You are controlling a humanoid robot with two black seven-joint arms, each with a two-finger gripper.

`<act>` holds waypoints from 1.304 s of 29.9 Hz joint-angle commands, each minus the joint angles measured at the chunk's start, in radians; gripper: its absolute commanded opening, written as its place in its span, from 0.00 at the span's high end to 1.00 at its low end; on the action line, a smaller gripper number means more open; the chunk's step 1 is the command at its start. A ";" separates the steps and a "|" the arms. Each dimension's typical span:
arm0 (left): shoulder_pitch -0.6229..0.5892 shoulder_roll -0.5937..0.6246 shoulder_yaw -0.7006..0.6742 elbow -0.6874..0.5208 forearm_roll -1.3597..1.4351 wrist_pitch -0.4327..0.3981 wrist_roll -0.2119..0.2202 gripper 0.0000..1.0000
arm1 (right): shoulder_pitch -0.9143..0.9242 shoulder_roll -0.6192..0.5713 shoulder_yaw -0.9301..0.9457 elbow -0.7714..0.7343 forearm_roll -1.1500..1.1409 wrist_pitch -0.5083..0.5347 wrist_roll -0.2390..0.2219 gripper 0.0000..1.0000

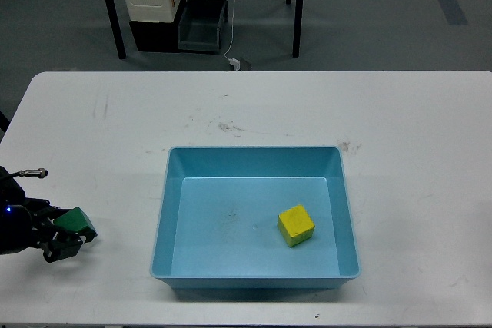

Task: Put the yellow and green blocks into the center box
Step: 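Lower the left gripper onto the green cube and grasp it, then lift the green cube and carry it into the blue box, then release the green cube in the box and raise the left gripper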

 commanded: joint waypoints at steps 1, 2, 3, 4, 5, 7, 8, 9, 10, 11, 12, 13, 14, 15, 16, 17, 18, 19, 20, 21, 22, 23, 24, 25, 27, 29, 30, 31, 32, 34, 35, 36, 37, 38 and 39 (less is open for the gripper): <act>-0.014 0.004 -0.004 0.002 -0.011 0.010 0.000 0.75 | 0.001 0.000 0.000 0.000 0.000 0.000 0.000 0.00; -0.036 0.005 -0.006 0.002 -0.014 0.021 0.000 0.76 | -0.001 0.002 0.000 0.000 0.000 0.000 0.000 0.00; -0.066 0.005 -0.007 0.004 -0.023 0.030 0.000 0.77 | -0.001 0.002 0.000 0.000 0.000 0.000 0.000 0.00; -0.106 0.009 -0.006 0.004 -0.051 0.040 0.000 0.76 | -0.001 0.002 -0.002 0.000 0.000 0.000 0.000 0.00; -0.138 0.012 -0.006 0.004 -0.087 0.043 0.000 0.76 | -0.001 0.002 -0.002 -0.001 0.000 0.000 0.000 0.00; -0.198 0.041 -0.003 -0.007 -0.202 0.044 0.000 0.76 | -0.004 0.002 -0.002 0.000 0.000 0.000 0.000 0.00; -0.224 0.057 -0.004 -0.019 -0.279 0.044 0.000 0.76 | -0.009 0.003 -0.003 -0.001 0.000 -0.002 0.000 0.00; -0.249 0.061 -0.004 -0.035 -0.330 0.044 0.000 0.76 | -0.010 0.002 -0.003 0.000 0.000 -0.005 0.000 0.00; -0.269 0.061 -0.004 -0.055 -0.370 0.044 0.000 0.76 | -0.010 0.002 -0.006 -0.001 0.000 -0.012 0.000 0.00; -0.287 0.059 -0.004 -0.082 -0.400 0.044 0.000 0.76 | -0.012 0.003 -0.011 -0.001 0.000 -0.023 0.000 0.00; -0.304 0.059 -0.004 -0.108 -0.414 0.043 0.000 0.76 | -0.013 0.003 -0.013 -0.001 0.000 -0.031 0.000 0.00; -0.313 0.055 -0.004 -0.125 -0.415 0.043 0.000 0.76 | -0.016 0.003 -0.014 0.000 0.001 -0.035 0.000 0.00; -0.324 0.044 -0.006 -0.147 -0.415 0.043 0.000 0.76 | -0.019 0.003 -0.016 -0.001 0.001 -0.040 0.000 0.00; -0.333 0.024 -0.004 -0.170 -0.412 0.040 0.000 0.76 | -0.021 0.003 -0.016 -0.001 0.000 -0.042 0.000 0.00; -0.346 -0.008 -0.004 -0.196 -0.410 0.037 0.000 0.76 | -0.022 0.003 -0.016 -0.001 0.000 -0.042 0.000 0.00; -0.353 -0.036 -0.003 -0.214 -0.407 0.034 0.000 0.76 | -0.022 0.003 -0.016 -0.001 0.000 -0.042 0.000 0.00; -0.363 -0.068 0.000 -0.231 -0.399 0.031 0.000 0.76 | -0.024 0.003 -0.016 -0.001 0.000 -0.042 0.000 0.00; -0.376 -0.089 0.012 -0.239 -0.378 0.023 0.000 0.76 | -0.027 0.003 -0.017 -0.001 0.001 -0.042 0.000 0.00; -0.399 -0.115 0.028 -0.243 -0.344 0.002 0.000 0.76 | -0.029 0.005 -0.019 -0.001 0.001 -0.042 0.000 0.00; -0.436 -0.148 0.052 -0.243 -0.300 -0.044 0.000 0.76 | -0.032 0.005 -0.020 -0.001 0.000 -0.040 0.000 0.00; -0.479 -0.187 0.087 -0.237 -0.249 -0.108 0.000 0.76 | -0.030 0.010 -0.029 -0.001 0.000 -0.042 0.000 0.00; -0.513 -0.220 0.112 -0.234 -0.225 -0.158 0.000 0.76 | -0.030 0.016 -0.039 -0.003 0.000 -0.042 0.000 0.00; -0.554 -0.261 0.144 -0.234 -0.199 -0.227 0.000 0.76 | -0.030 0.019 -0.048 -0.003 0.000 -0.042 0.000 0.00; -0.586 -0.293 0.169 -0.231 -0.182 -0.236 0.000 0.76 | -0.030 0.019 -0.054 -0.003 0.000 -0.042 0.000 0.00; -0.626 -0.347 0.209 -0.208 -0.169 -0.236 0.000 0.75 | -0.029 0.020 -0.062 -0.003 0.000 -0.042 0.000 0.00; -0.659 -0.399 0.253 -0.178 -0.119 -0.236 0.000 0.74 | -0.026 0.020 -0.062 -0.003 0.000 -0.042 0.000 0.00; -0.672 -0.422 0.276 -0.159 -0.085 -0.236 0.000 0.73 | -0.026 0.022 -0.063 -0.003 0.000 -0.042 0.000 0.00; -0.685 -0.444 0.310 -0.133 -0.041 -0.236 0.000 0.72 | -0.022 0.023 -0.065 -0.003 0.000 -0.042 0.000 0.00; -0.691 -0.459 0.342 -0.104 0.002 -0.236 0.000 0.71 | -0.022 0.023 -0.069 -0.003 0.000 -0.042 0.000 0.00; -0.697 -0.494 0.388 -0.046 0.002 -0.236 0.000 0.65 | -0.022 0.023 -0.072 -0.003 0.000 -0.042 0.000 0.00; -0.697 -0.510 0.398 -0.023 0.002 -0.236 0.000 0.62 | -0.022 0.023 -0.072 -0.003 0.000 -0.042 0.000 0.00; -0.696 -0.521 0.402 -0.006 0.002 -0.236 0.000 0.55 | -0.022 0.023 -0.072 -0.003 0.000 -0.042 0.000 0.00; -0.689 -0.525 0.404 -0.003 0.002 -0.236 0.000 0.48 | -0.022 0.023 -0.072 -0.005 0.000 -0.042 0.000 0.00; -0.683 -0.527 0.404 -0.001 0.002 -0.236 0.000 0.40 | -0.022 0.023 -0.072 -0.005 0.000 -0.042 0.000 0.00; -0.683 -0.528 0.405 0.002 0.002 -0.236 0.000 0.33 | -0.022 0.023 -0.074 -0.005 0.000 -0.042 0.000 0.00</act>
